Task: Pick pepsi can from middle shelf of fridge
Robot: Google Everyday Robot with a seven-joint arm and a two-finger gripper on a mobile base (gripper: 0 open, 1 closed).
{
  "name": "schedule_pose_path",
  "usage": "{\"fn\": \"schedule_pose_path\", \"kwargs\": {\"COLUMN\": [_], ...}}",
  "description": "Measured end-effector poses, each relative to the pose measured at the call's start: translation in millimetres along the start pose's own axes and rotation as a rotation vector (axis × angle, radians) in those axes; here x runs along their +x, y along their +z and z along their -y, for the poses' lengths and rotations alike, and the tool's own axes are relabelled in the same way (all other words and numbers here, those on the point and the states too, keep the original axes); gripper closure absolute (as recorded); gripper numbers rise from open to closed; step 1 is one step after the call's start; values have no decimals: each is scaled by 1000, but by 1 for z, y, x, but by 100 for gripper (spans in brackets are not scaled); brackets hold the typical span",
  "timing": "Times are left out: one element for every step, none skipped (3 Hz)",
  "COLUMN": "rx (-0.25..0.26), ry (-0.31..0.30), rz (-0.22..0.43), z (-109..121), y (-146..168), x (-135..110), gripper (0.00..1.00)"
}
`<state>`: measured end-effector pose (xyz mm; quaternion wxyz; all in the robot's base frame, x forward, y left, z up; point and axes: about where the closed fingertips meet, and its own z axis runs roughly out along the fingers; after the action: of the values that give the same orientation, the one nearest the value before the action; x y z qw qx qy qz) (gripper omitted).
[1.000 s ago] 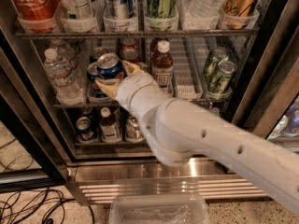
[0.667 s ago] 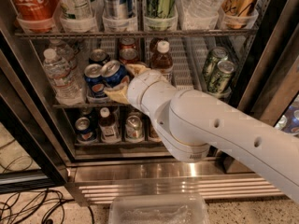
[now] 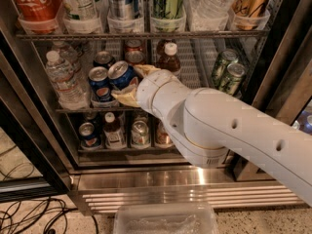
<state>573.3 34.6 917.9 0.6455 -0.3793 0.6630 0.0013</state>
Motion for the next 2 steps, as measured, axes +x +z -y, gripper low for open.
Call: {"fn": "schedule_pose_path", "kwargs": {"rx": [-56,-143], "ry": [11,47], "rz": [11,9], "z": [-17,-48], "y": [-4,-26], "x": [3,17], "gripper": [100,100]}}
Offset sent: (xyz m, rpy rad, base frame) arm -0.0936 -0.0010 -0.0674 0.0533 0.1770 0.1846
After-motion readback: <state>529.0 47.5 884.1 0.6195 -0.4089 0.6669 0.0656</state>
